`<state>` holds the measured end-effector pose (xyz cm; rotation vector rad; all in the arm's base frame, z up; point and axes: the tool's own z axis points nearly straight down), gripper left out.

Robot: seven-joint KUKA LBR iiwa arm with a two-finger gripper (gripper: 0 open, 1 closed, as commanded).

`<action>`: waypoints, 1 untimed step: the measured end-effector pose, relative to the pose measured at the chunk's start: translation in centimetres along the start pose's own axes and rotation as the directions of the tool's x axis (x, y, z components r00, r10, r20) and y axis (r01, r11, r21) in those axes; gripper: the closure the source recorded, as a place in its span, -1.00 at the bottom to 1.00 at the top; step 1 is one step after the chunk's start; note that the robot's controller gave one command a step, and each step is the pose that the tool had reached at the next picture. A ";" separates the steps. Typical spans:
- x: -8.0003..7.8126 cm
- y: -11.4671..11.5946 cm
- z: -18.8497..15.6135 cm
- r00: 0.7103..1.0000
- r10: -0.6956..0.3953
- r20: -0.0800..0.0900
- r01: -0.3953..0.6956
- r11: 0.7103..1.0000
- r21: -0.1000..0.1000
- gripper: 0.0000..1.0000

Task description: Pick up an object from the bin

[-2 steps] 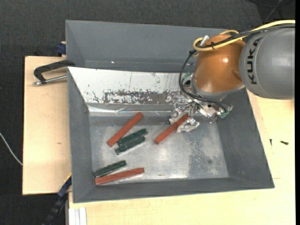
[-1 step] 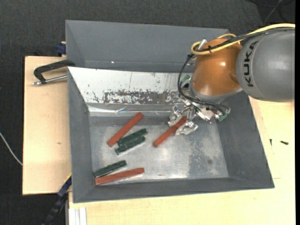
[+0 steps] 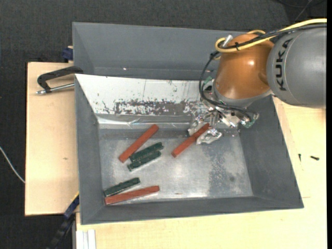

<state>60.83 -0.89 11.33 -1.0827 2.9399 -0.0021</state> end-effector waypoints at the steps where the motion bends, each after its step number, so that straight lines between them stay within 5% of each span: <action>1: 0.2 0.2 2.5 1.000 0.000 -0.006 0.000 1.000 -0.006 1.00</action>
Offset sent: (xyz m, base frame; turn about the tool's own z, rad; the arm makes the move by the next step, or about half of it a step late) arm -0.0002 -0.0001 0.0509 0.0000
